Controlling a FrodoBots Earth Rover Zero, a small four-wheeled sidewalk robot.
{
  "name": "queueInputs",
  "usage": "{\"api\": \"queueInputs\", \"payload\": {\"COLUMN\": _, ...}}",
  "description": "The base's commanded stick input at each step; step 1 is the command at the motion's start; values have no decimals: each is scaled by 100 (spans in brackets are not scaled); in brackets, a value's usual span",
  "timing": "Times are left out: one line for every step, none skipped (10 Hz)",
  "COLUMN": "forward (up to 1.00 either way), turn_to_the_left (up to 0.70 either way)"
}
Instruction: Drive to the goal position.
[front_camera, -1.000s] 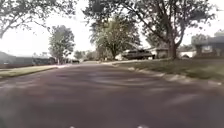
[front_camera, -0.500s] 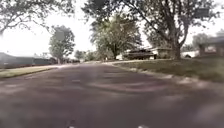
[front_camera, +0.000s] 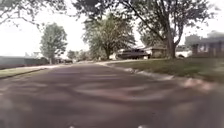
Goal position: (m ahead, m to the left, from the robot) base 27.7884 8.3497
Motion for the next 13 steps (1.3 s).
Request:
{"api": "queueInputs", "payload": {"forward": 100, "turn_to_the_left": -1}}
{"api": "queueInputs", "payload": {"forward": 100, "turn_to_the_left": -1}}
{"api": "queueInputs", "payload": {"forward": 100, "turn_to_the_left": -1}}
{"api": "queueInputs", "payload": {"forward": 100, "turn_to_the_left": -1}}
{"api": "queueInputs", "payload": {"forward": 100, "turn_to_the_left": -1}}
{"api": "queueInputs", "payload": {"forward": 100, "turn_to_the_left": -1}}
{"api": "queueInputs", "payload": {"forward": 100, "turn_to_the_left": -1}}
{"api": "queueInputs", "payload": {"forward": 100, "turn_to_the_left": -1}}
{"api": "queueInputs", "payload": {"forward": 100, "turn_to_the_left": -1}}
{"api": "queueInputs", "payload": {"forward": 100, "turn_to_the_left": -1}}
{"api": "queueInputs", "payload": {"forward": 100, "turn_to_the_left": -1}}
{"api": "queueInputs", "payload": {"forward": 100, "turn_to_the_left": -1}}
{"api": "queueInputs", "payload": {"forward": 100, "turn_to_the_left": -1}}
